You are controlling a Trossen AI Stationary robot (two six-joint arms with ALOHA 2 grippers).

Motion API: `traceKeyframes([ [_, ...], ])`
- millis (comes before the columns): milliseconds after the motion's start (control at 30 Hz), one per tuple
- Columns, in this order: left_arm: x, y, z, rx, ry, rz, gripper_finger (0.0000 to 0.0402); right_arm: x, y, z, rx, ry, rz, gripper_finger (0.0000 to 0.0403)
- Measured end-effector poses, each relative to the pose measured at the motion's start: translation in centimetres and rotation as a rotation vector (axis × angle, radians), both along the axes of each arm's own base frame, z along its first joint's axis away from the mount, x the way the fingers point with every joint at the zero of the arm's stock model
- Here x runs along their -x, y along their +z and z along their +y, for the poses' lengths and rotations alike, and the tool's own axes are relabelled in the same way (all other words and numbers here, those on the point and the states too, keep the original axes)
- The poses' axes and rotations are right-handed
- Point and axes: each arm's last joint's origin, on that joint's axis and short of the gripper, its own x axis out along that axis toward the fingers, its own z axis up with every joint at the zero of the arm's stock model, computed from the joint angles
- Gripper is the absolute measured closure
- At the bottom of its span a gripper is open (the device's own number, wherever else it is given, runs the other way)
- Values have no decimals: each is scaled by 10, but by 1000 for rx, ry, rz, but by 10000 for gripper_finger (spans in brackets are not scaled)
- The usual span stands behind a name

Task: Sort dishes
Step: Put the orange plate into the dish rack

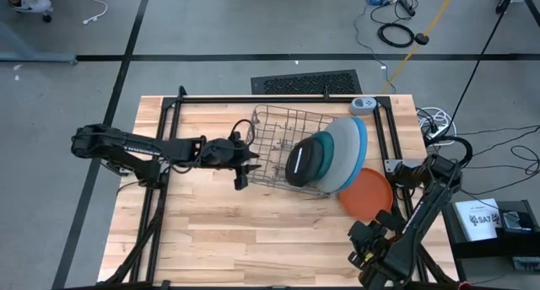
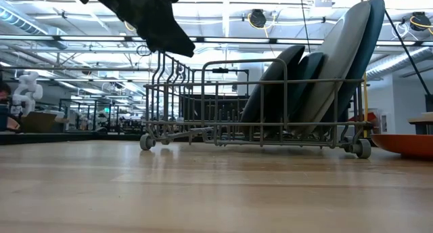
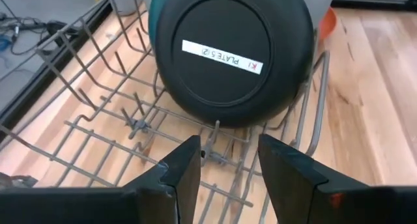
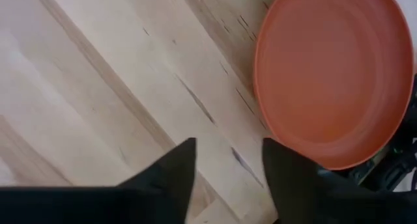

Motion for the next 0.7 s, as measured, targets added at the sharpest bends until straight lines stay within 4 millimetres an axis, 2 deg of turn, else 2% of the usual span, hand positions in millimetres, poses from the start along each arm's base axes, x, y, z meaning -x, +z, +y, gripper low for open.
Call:
traceKeyframes([
  [100, -4, -3, -3, 26, -1, 2, 247, -1, -3, 1, 9, 28, 16, 192],
  [200, -7, -7, -9, 35, -24, 3, 247, 2, -9, -3, 28, 37, 31, 176],
  [433, -10, -6, -26, 24, -106, -39, 247, 8, -35, -9, 0, 84, -6, 183],
  [700, -11, -3, -29, -19, -141, -68, 247, 26, -50, -38, -29, 80, 13, 192],
])
